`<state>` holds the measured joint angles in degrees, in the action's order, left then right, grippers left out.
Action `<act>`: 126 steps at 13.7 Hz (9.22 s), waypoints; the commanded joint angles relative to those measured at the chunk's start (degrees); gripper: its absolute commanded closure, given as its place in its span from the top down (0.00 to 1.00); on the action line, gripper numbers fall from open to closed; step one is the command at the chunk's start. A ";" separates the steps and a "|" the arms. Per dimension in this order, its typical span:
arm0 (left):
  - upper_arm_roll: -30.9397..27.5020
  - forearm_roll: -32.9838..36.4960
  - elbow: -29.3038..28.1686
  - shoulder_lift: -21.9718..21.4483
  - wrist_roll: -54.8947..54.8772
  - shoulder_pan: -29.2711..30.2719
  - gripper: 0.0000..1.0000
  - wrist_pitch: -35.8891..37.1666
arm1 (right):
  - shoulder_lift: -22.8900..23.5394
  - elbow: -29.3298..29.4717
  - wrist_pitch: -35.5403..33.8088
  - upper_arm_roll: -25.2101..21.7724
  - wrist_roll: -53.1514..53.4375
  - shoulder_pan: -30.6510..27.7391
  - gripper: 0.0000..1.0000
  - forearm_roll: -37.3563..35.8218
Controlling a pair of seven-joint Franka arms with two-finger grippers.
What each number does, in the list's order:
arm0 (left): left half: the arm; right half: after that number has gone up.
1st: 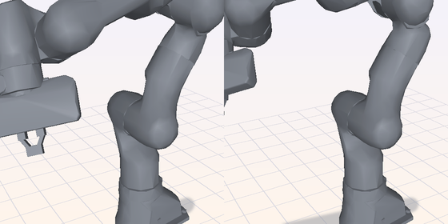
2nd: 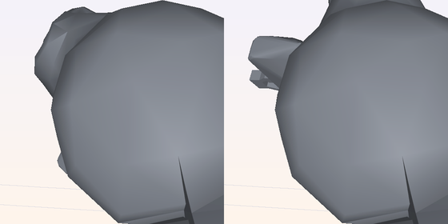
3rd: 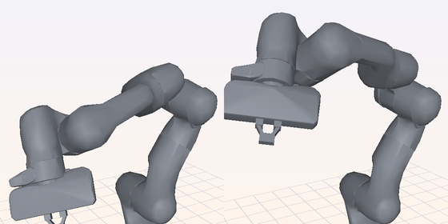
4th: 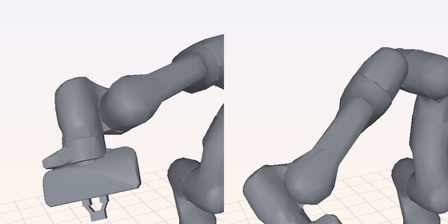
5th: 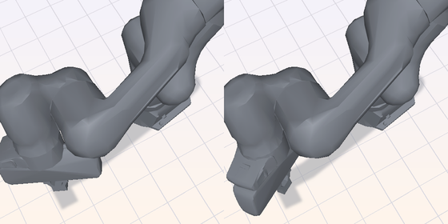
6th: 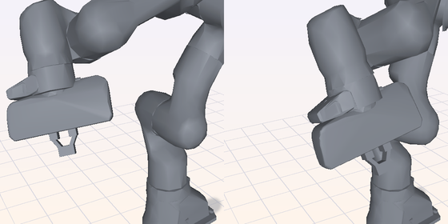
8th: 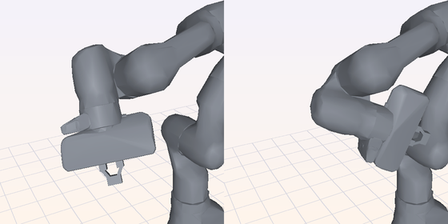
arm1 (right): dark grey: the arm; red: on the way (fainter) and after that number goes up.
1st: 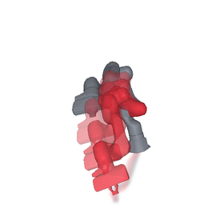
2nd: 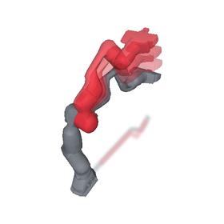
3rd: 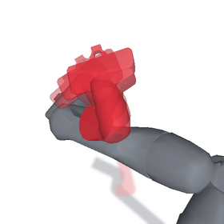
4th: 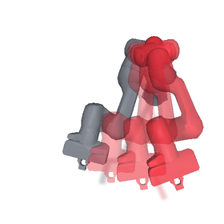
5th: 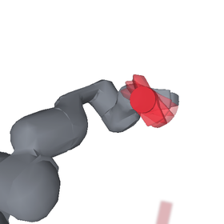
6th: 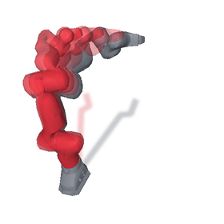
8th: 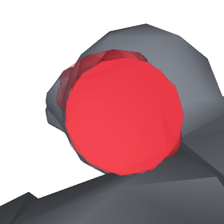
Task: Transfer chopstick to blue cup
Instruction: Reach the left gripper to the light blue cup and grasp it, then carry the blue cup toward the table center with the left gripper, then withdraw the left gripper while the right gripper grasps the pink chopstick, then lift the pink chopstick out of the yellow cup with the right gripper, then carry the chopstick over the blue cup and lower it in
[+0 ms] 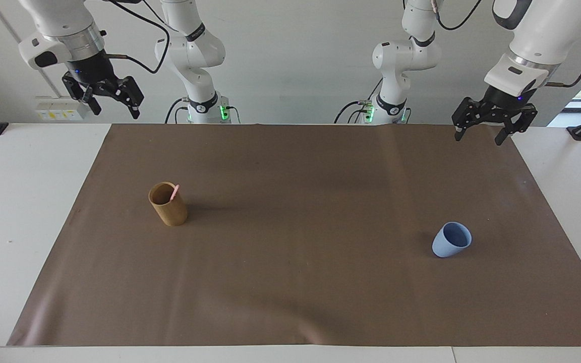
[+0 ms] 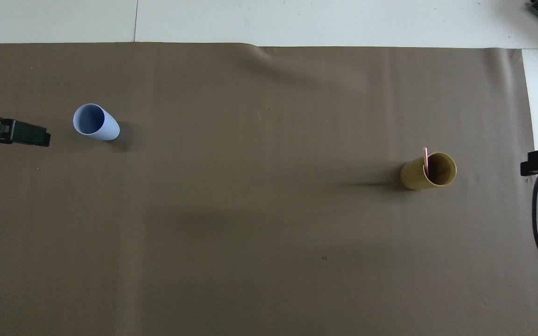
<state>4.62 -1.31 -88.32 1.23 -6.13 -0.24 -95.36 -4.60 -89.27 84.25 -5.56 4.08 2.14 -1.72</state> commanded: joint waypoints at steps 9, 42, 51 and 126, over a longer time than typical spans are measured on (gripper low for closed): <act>0.04 0.08 -1.59 15.71 -2.75 5.33 1.00 -20.56 | -0.93 -0.82 -0.23 0.55 0.14 -0.65 1.00 0.84; -0.22 0.34 -14.42 16.09 22.27 -12.48 0.00 -28.84 | -0.93 -0.82 -0.23 0.55 0.14 -0.65 1.00 0.84; 0.22 0.25 -17.23 16.25 43.04 -31.12 0.00 -29.18 | -1.02 -1.17 0.12 0.20 -2.32 -1.09 1.00 2.94; -1.72 0.25 2.28 -2.64 1.29 -3.28 1.00 13.27 | -0.67 -11.90 25.52 16.97 -13.44 2.43 0.00 11.21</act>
<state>2.51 -1.33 -86.37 -0.98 -4.38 -4.20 -83.29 -6.03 -101.99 108.52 7.99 -16.12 5.00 9.12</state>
